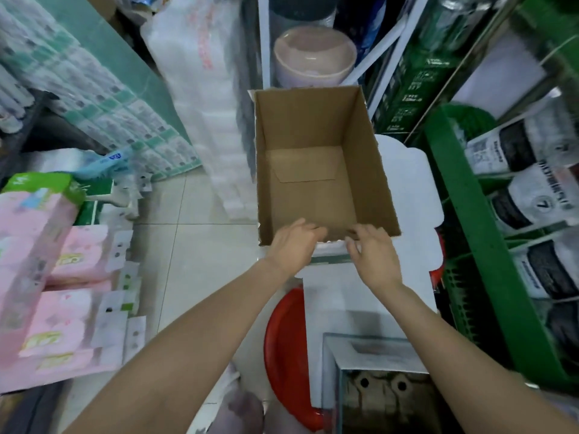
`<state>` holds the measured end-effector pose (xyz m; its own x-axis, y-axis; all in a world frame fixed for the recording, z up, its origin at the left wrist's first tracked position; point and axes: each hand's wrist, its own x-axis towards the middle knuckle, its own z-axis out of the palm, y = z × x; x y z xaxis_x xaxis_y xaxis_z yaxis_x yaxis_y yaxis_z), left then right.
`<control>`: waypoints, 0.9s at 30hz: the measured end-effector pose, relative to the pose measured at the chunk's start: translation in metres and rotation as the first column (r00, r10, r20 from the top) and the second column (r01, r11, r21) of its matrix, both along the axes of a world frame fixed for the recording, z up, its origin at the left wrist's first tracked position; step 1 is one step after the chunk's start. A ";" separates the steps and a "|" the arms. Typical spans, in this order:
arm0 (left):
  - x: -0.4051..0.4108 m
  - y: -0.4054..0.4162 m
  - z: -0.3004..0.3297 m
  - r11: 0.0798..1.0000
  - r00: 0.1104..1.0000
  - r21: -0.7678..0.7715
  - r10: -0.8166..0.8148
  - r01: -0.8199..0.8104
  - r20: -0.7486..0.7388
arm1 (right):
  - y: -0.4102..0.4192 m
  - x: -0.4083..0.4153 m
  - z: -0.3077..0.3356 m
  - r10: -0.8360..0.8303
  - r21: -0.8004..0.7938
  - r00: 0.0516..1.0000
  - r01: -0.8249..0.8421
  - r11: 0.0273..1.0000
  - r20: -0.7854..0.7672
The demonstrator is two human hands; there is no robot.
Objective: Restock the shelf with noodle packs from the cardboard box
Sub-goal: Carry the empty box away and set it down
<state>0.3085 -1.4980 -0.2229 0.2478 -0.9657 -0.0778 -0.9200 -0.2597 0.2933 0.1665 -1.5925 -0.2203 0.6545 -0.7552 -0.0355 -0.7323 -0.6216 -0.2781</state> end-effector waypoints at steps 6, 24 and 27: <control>-0.008 -0.018 -0.012 0.997 0.998 0.042 -0.058 0.058 -0.007 | -0.028 -0.010 0.006 0.111 -0.038 0.975 -0.121 0.992 -0.191; -0.052 -0.040 0.002 0.974 0.977 0.106 -0.192 0.202 -0.093 | -0.036 -0.073 0.014 -0.033 0.057 0.973 0.048 0.997 -0.229; -0.065 -0.047 0.002 0.969 0.971 0.115 -0.205 0.219 -0.119 | -0.028 -0.073 0.014 0.026 0.111 0.988 -0.009 0.994 -0.152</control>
